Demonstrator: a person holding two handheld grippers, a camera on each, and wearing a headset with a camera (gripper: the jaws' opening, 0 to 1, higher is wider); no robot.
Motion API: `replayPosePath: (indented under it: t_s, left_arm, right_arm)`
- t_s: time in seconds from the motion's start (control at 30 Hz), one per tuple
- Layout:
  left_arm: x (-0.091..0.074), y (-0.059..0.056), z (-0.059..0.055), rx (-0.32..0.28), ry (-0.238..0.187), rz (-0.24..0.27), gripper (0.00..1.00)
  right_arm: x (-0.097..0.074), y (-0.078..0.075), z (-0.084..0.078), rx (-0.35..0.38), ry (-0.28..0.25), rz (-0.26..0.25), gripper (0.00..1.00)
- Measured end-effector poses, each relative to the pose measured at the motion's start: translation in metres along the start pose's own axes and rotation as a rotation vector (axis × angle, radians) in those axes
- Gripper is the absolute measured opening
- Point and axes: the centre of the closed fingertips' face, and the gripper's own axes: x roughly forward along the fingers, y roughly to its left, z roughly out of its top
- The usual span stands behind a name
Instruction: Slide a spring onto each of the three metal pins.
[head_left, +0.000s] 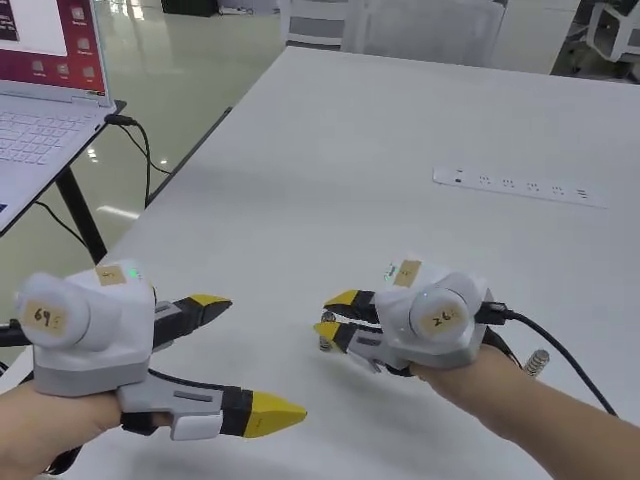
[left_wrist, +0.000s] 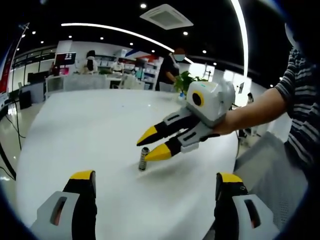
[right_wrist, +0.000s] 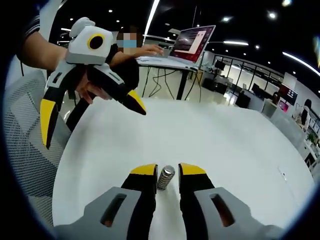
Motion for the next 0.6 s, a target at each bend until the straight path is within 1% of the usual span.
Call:
replayPosePath:
  t_s: [0.07,0.17,0.27,0.33,0.43,0.47,0.6]
  left_arm:
    - [0.000,0.001,0.002,0.003,0.001,-0.001,0.97]
    - [0.000,0.002,0.005,0.010,-0.002,-0.001,0.97]
    - [0.002,0.002,0.012,0.016,-0.011,-0.001,0.97]
    - [0.003,0.001,0.015,0.020,-0.014,-0.003,0.97]
    - [0.007,-0.002,0.019,0.029,-0.017,-0.008,0.97]
    - [0.008,-0.003,0.020,0.032,-0.018,-0.011,0.97]
    - [0.013,-0.008,0.024,0.043,-0.018,-0.024,0.97]
  right_arm:
    - [-0.002,0.000,0.007,0.007,-0.020,0.005,0.18]
    - [-0.008,0.000,0.013,0.004,-0.030,0.005,0.18]
    - [-0.021,-0.003,0.017,0.013,-0.054,0.001,0.17]
    - [-0.027,-0.005,0.017,0.022,-0.058,-0.003,0.18]
    - [-0.045,-0.010,0.016,0.045,-0.077,-0.017,0.19]
    - [-0.050,-0.012,0.016,0.060,-0.094,-0.020,0.20]
    - [-0.065,-0.015,0.014,0.082,-0.110,-0.034,0.23]
